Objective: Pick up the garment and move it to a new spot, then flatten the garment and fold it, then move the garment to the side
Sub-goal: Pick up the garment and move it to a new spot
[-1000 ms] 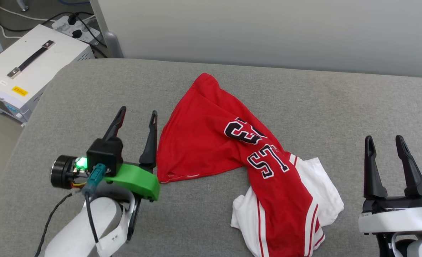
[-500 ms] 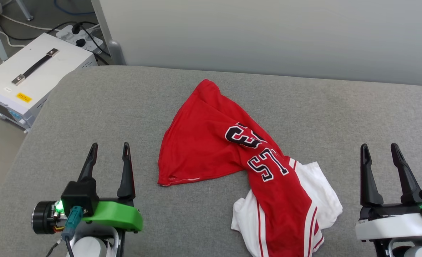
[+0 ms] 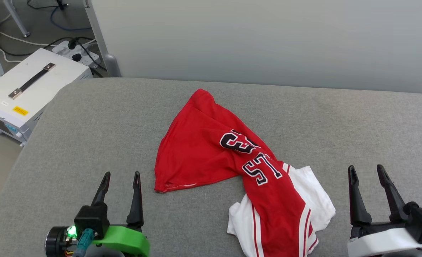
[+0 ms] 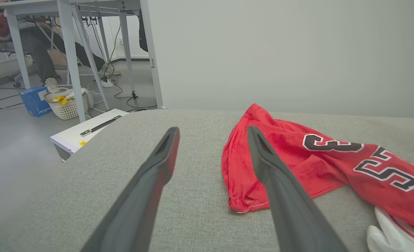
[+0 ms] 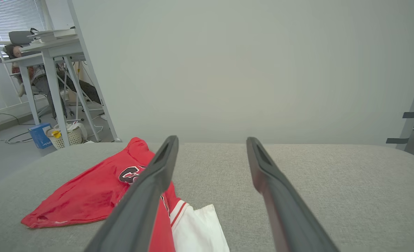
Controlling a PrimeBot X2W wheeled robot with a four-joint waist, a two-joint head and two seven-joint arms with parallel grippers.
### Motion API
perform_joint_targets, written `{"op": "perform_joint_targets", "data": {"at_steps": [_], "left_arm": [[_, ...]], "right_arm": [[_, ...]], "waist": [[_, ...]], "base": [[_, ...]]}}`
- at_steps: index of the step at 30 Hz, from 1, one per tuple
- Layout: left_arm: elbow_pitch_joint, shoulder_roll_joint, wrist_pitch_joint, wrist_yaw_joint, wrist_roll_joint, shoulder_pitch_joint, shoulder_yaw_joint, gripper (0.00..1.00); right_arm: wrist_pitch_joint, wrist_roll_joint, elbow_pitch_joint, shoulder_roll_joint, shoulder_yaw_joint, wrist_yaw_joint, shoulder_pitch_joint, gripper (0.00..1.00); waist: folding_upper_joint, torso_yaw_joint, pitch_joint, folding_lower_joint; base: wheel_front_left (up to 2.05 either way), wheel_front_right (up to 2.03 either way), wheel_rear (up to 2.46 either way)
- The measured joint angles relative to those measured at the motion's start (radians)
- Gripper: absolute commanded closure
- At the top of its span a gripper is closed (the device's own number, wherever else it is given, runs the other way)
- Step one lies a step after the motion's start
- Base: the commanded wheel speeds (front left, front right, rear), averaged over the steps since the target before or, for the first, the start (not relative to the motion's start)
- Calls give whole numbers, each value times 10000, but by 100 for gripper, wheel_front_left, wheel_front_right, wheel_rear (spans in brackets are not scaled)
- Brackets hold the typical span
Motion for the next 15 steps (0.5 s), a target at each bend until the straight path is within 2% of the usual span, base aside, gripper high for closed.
{"op": "perform_joint_targets", "data": {"at_steps": [15], "left_arm": [[197,-685,0,-800,704,699,867,0]], "right_arm": [[0,-59,431,2,186,0,581,0]], "waist": [[0,-39,-294,0]], "base": [[0,0,0]]}}
